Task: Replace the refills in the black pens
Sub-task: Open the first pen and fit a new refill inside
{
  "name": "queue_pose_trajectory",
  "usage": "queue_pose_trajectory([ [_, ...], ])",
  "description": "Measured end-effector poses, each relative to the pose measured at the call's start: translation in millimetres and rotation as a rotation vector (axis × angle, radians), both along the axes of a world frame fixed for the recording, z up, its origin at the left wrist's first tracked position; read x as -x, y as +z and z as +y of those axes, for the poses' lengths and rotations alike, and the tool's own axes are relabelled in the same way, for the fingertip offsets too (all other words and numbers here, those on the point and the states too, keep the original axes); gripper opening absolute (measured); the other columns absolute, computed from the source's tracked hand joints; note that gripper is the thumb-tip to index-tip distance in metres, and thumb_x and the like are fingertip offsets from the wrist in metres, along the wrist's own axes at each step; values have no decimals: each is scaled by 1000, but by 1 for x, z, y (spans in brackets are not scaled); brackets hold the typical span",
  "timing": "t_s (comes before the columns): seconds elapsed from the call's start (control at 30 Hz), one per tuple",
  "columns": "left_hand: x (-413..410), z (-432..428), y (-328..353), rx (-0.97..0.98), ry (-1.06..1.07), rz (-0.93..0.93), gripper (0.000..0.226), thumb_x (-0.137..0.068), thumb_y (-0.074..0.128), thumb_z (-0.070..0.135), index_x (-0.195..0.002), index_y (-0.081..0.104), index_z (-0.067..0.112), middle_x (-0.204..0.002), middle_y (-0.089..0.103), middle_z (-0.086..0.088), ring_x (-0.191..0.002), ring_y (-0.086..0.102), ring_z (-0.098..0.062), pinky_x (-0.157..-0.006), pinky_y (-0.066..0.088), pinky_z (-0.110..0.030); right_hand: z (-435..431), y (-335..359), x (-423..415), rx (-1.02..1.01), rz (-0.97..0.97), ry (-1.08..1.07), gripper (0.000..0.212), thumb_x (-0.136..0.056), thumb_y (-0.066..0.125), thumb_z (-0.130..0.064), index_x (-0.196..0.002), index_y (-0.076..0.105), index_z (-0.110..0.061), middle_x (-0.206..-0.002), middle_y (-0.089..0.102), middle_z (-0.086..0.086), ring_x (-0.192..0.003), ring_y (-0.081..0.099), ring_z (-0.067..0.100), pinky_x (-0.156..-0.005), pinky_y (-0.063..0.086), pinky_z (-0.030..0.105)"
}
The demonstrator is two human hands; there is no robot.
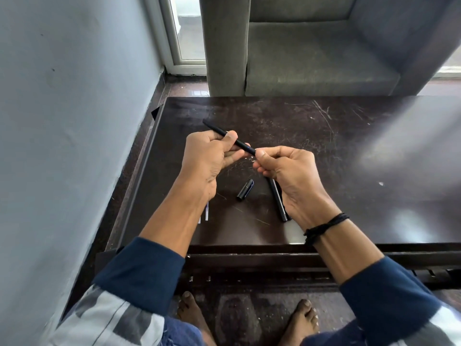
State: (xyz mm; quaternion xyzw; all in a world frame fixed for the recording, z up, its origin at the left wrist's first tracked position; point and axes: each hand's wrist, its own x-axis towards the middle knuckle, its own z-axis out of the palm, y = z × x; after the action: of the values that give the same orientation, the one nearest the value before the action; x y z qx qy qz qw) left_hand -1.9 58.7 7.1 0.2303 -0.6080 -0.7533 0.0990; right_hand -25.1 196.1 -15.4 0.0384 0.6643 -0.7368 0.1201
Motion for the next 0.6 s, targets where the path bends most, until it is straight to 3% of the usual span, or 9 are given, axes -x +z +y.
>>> queue_pose_trajectory([
  [0.17, -1, -3, 1, -31, 18, -17, 15, -96, 62, 4, -84, 66, -4, -82, 73, -20, -67, 75, -22, -61, 59, -20, -1, -1, -1, -33, 63, 30, 3, -88, 77, -5, -86, 75, -3, -71, 71, 7, -67, 62, 13, -64, 51, 20],
  [0.37, -1, -5, 3, -39, 10, -5, 12, -97, 61, 4, -89, 67, -3, -89, 74, -21, -79, 77, -25, -67, 60, -23, 2, 0, 1, 11, -38, 92, 17, -93, 74, -24, -86, 75, -9, -76, 75, 9, -65, 65, 10, -63, 54, 18],
  [0.47, -2, -4, 4, -15, -4, -10, 12, -97, 60, 5, -93, 67, -3, -86, 75, -19, -76, 77, -22, -65, 60, -22, 1, -2, 1, 29, -42, 73, 14, -95, 71, -15, -84, 73, -5, -73, 73, 8, -65, 64, 11, -62, 53, 18],
  [0.6, -3, -3, 4, 23, -16, -14, 13, -98, 60, 7, -95, 67, -4, -82, 75, -17, -73, 76, -20, -64, 60, -22, 1, -6, 2, 14, 0, 57, 3, -88, 76, -4, -89, 74, -4, -81, 73, 10, -76, 66, 15, -73, 53, 25],
])
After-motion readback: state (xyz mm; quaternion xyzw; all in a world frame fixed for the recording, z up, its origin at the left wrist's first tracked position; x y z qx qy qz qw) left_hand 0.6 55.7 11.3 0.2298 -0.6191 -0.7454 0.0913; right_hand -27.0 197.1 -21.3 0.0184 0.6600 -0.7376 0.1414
